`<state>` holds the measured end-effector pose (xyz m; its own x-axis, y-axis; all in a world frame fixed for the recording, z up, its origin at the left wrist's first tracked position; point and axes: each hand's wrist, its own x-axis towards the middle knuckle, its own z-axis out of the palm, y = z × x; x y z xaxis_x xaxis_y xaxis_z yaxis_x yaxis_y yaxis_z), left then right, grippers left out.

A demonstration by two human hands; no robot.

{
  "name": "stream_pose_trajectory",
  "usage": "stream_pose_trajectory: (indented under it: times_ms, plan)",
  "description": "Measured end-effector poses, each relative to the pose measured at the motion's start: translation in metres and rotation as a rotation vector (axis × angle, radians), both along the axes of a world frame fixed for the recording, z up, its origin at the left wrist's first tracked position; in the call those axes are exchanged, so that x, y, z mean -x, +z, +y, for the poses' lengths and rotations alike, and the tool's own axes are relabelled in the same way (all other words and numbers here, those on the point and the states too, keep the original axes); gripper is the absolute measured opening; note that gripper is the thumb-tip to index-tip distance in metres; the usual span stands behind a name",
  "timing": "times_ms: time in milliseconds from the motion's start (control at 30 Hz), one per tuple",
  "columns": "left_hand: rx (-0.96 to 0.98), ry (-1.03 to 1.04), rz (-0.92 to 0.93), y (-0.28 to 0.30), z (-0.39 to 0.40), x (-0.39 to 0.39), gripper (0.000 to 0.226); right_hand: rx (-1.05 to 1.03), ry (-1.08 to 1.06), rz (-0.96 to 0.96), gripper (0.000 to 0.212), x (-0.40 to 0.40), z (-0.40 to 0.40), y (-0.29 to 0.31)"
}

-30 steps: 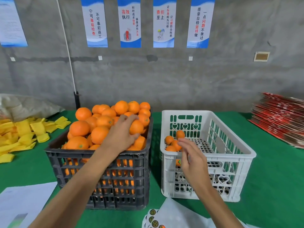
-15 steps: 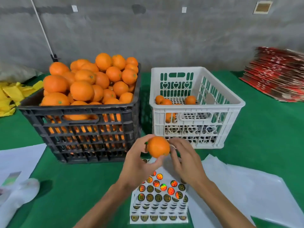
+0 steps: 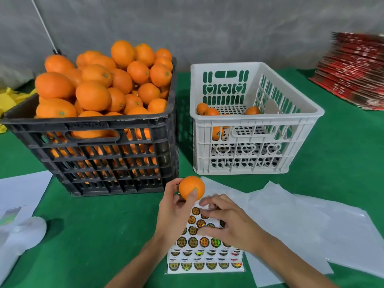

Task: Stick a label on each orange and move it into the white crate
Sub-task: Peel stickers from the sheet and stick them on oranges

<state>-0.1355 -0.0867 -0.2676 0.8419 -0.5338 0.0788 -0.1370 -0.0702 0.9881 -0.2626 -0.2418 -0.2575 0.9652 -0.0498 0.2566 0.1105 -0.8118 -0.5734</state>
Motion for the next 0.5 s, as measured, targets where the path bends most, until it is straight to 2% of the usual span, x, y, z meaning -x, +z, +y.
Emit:
stream_pose_trajectory:
  times_ms: [167, 500]
  plan:
    - [0.059, -0.081, -0.024, 0.0022, 0.0064, 0.0028, 0.05, -0.17, -0.074, 0.004, 0.035, -0.0021, 0.003, -0.0028]
    - [0.03, -0.067, 0.012, 0.0011, 0.0036, 0.0015, 0.054, -0.539, -0.085, 0.128, 0.019, -0.0037, -0.0057, -0.0027]
